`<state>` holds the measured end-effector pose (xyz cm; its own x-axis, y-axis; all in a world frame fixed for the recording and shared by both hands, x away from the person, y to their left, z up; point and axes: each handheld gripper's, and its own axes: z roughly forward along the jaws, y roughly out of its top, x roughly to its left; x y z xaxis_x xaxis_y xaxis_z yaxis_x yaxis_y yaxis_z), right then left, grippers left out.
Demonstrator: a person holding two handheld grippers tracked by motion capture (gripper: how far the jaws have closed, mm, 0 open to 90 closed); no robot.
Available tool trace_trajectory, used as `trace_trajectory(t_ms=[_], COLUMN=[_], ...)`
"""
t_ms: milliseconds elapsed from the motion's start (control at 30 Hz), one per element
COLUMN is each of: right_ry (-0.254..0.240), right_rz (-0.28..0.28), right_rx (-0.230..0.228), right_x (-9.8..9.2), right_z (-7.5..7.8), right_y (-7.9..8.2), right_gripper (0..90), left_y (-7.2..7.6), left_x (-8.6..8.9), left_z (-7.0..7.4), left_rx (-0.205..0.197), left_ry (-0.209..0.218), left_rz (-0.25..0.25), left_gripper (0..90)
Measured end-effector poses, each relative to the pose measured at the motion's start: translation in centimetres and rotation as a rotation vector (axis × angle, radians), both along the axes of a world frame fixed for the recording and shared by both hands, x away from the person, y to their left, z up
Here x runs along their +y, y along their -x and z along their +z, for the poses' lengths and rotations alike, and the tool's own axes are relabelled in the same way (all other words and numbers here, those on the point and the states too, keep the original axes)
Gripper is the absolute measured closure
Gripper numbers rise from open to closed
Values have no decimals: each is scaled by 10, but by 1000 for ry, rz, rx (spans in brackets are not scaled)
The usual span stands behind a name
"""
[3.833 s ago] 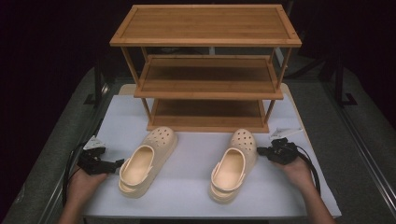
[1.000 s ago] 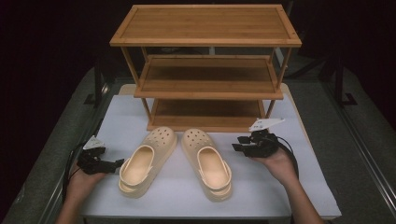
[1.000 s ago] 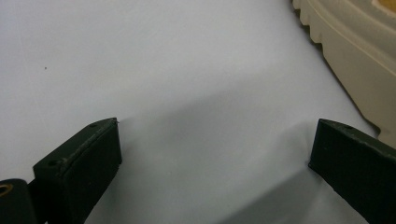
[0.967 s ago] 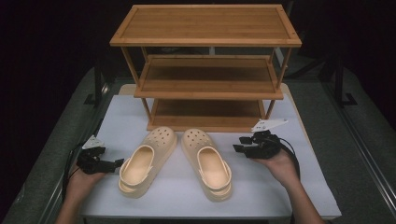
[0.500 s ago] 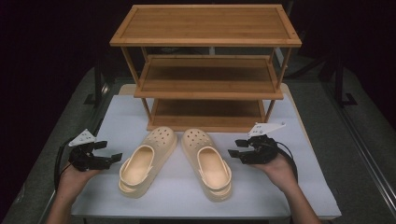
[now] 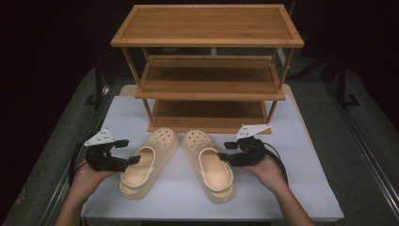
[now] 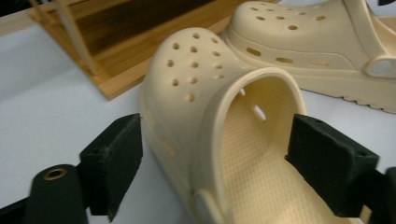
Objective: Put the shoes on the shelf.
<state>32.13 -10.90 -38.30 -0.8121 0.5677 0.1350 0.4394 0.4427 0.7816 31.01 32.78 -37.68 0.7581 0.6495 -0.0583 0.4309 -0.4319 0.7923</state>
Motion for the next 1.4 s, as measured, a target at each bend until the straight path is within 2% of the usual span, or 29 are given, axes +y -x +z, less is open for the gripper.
trace_trajectory(t_ms=[133,233,333,433,467,500,567,600,667,767,1067,1200,1400], right_ry=[4,13,21,34,35,35,33,37,43,58,82,73,53], right_rz=[7,19,21,23,21,21,18,19,22,21,-9,-29,-37], right_rx=[3,9,16,20,18,18,15,8,-3,-29,-75,-92,-95], right_x=[7,12,14,16,16,16,15,15,16,16,11,4,-4], right_z=[-3,-8,-10,-13,-14,-14,-13,-13,-12,-10,-7,-4,0], right_y=[-4,-7,-9,-10,-10,-10,-10,-9,-8,-6,-4,-4,-2], right_gripper=[505,546,564,605,641,641,661,678,699,748,807,832,839], left_y=[-5,-7,-9,-10,-10,-10,-10,-10,-9,-7,-4,-3,-3], left_x=[-6,-7,-9,-11,-11,-12,-11,-10,-10,-12,-15,-18,-23], left_z=[-4,-8,-11,-12,-12,-12,-11,-11,-9,-7,-5,-2,3], left_rx=[9,7,1,1,-1,-4,-15,-16,-17,-36,-48,-56,-61], left_ry=[-13,-27,-68,-66,-65,-64,-72,-67,-66,-92,-113,-118,-110], left_rz=[-13,-12,-5,-9,-8,-5,11,18,25,33,44,44,36], left_gripper=[250,345,399,485,549,549,604,653,691,741,797,814,831])
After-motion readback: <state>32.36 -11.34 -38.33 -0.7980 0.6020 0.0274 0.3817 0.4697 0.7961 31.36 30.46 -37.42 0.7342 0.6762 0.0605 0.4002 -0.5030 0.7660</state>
